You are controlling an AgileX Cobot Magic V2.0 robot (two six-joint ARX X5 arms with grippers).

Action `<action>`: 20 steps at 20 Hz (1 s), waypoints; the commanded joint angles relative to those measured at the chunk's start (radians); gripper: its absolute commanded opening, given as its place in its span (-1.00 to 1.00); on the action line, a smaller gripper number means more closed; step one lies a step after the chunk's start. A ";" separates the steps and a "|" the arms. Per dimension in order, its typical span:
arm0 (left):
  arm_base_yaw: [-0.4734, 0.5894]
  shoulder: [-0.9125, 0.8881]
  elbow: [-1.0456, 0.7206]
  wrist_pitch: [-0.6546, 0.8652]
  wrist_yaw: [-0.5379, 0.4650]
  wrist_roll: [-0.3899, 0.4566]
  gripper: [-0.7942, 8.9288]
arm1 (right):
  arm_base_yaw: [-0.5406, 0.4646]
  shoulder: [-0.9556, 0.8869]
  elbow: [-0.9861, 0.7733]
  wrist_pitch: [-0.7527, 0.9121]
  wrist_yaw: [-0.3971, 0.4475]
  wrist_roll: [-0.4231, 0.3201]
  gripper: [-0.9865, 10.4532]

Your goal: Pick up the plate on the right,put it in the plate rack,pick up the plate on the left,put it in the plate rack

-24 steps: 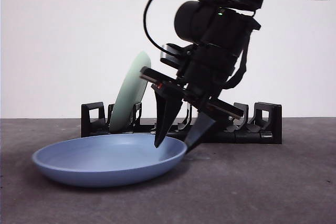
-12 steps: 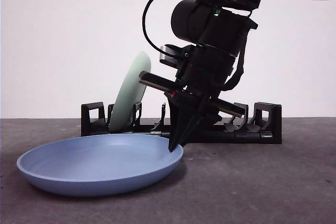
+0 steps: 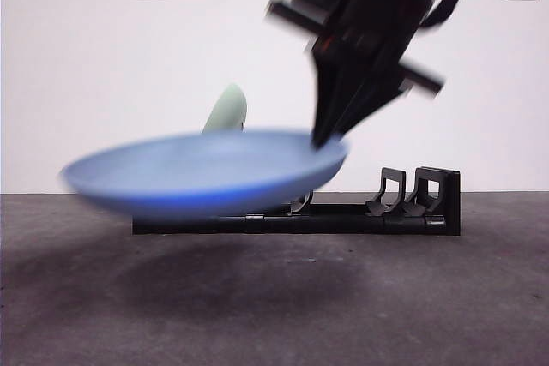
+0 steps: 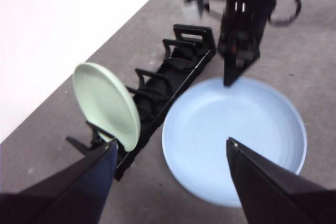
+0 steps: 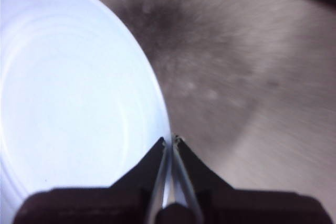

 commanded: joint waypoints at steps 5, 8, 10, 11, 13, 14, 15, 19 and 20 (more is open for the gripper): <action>-0.075 0.001 0.004 0.009 0.003 0.064 -0.11 | -0.146 -0.253 0.026 -0.237 0.056 -0.119 -0.85; -0.116 0.010 0.004 0.010 0.004 0.098 -0.11 | -0.240 -0.322 0.055 -0.331 0.051 -0.159 -0.85; -0.148 0.024 0.004 0.008 0.003 0.129 -0.11 | -0.284 -0.327 0.098 -0.377 0.019 -0.168 -0.85; -0.162 0.030 0.004 0.008 0.003 0.138 -0.11 | -0.296 -0.323 0.119 -0.384 -0.019 -0.167 -0.85; -0.196 0.043 0.004 0.008 0.003 0.144 -0.11 | -0.304 -0.310 0.168 -0.385 -0.064 -0.156 -0.85; -0.217 0.054 0.004 0.009 0.003 0.166 -0.11 | -0.304 -0.294 0.201 -0.388 -0.069 -0.153 -0.85; -0.236 0.062 0.004 0.009 0.002 0.189 -0.11 | -0.303 -0.273 0.233 -0.396 -0.080 -0.138 -0.85; -0.312 0.089 0.004 0.016 -0.091 0.251 -0.11 | -0.278 -0.159 0.337 -0.446 -0.172 -0.121 -0.85; -0.334 0.093 0.004 0.016 -0.140 0.274 -0.10 | -0.269 -0.122 0.365 -0.468 -0.173 -0.121 -0.85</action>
